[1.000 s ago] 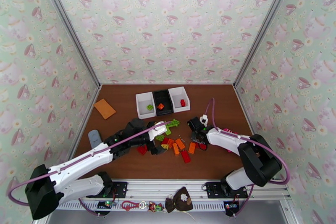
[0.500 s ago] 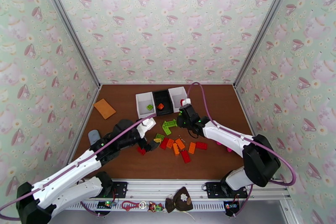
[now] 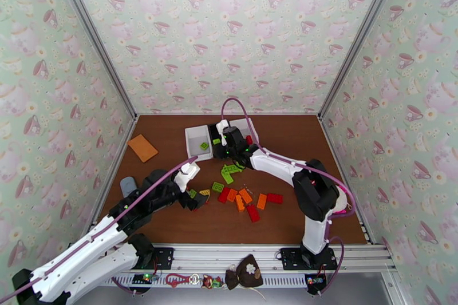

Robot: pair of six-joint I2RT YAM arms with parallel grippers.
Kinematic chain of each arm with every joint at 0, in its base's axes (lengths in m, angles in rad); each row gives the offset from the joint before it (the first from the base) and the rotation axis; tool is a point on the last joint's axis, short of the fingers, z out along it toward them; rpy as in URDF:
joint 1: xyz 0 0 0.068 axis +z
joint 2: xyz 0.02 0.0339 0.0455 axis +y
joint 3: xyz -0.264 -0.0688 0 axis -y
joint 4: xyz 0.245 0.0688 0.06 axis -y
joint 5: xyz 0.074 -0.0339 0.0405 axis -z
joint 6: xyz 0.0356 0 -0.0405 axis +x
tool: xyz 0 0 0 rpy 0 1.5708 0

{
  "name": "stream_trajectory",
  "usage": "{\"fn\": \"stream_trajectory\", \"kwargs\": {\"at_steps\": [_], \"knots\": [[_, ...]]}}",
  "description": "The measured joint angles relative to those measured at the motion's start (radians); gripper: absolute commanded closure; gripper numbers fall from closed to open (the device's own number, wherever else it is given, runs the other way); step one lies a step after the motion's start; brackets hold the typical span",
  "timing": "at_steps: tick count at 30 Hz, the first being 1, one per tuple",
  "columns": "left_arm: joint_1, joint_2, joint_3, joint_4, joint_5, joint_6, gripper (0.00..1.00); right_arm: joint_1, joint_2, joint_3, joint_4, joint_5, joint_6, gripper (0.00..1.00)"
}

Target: Sort the legos into containers by color

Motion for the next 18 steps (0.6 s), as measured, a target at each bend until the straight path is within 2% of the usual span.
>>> {"fn": "stream_trajectory", "kwargs": {"at_steps": [14,16,18], "knots": [[0.006,-0.009,0.0,-0.02,-0.029,-0.011,0.0,0.004,0.287,0.319,0.023,-0.044,-0.027,0.63],[0.008,-0.014,0.0,-0.024,-0.034,-0.018,0.0,0.004,0.304,0.344,0.015,-0.044,-0.027,0.57],[0.009,-0.017,0.0,-0.029,-0.045,-0.03,0.0,0.005,0.304,0.35,0.008,-0.05,-0.027,0.46]]}}
